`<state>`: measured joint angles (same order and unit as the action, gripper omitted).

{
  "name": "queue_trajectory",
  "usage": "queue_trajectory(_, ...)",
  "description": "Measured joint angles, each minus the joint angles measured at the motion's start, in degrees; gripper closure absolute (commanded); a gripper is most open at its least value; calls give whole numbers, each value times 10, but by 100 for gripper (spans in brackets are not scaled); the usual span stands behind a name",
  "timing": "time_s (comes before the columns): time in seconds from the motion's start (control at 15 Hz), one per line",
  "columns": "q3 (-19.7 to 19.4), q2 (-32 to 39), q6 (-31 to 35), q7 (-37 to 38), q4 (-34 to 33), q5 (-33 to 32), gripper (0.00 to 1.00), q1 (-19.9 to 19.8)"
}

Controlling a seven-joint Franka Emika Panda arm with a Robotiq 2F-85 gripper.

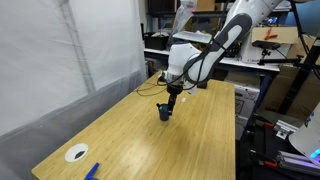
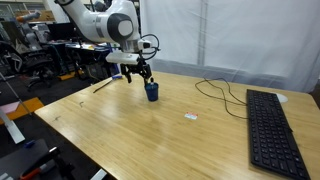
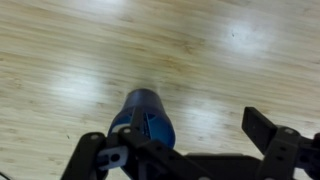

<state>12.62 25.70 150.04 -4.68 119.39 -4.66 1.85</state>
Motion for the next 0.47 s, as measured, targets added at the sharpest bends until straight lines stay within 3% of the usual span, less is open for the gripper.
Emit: queue_trajectory(0.47, -9, -29, -134, 0, -38, 17, 0, 3)
